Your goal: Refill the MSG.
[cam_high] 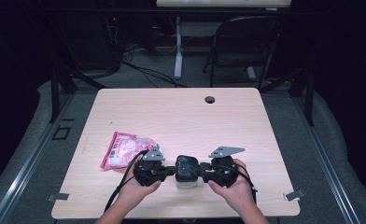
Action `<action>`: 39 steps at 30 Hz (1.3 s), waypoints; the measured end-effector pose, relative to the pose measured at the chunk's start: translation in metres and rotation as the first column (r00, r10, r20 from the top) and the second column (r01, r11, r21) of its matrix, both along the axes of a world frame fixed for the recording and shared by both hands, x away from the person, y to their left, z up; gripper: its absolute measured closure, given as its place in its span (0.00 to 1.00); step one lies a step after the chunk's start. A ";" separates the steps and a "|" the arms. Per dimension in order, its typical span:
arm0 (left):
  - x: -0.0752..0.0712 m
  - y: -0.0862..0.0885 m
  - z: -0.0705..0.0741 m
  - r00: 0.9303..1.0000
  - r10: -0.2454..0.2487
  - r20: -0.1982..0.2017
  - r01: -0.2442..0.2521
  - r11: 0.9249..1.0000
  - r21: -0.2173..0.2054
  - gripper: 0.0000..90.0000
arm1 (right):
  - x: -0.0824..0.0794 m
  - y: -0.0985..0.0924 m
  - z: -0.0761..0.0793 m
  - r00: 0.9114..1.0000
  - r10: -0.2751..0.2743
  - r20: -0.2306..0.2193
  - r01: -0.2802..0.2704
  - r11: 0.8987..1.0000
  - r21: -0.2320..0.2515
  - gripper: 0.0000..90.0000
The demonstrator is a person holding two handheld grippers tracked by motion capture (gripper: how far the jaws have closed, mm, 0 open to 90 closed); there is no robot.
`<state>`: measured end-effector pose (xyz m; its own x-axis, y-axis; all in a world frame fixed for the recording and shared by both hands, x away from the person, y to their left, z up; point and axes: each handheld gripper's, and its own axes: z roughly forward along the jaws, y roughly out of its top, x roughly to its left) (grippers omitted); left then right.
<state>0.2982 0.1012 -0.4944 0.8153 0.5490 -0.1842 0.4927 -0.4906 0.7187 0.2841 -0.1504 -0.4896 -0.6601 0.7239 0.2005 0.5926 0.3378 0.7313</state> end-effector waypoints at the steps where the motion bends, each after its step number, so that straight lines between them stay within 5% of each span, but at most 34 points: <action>1: 0.000 -0.001 0.000 1.000 0.001 0.004 0.000 1.000 -0.002 0.98 | -0.002 0.001 0.001 1.000 0.014 -0.001 -0.014 1.000 -0.008 0.66; 12: -0.001 -0.007 0.008 1.000 0.010 0.022 -0.010 1.000 -0.009 0.92 | -0.017 0.019 0.005 0.993 0.081 0.084 -0.076 0.995 -0.059 0.56; 24: -0.003 -0.007 0.008 0.999 0.026 0.034 -0.025 0.999 -0.023 0.85 | -0.021 0.034 0.001 0.983 0.091 0.162 -0.069 0.988 -0.138 0.49; 39: 0.003 -0.007 -0.006 0.997 0.071 0.032 -0.071 0.997 0.011 0.72 | -0.018 0.030 0.001 0.988 0.065 0.143 -0.048 0.992 -0.121 0.51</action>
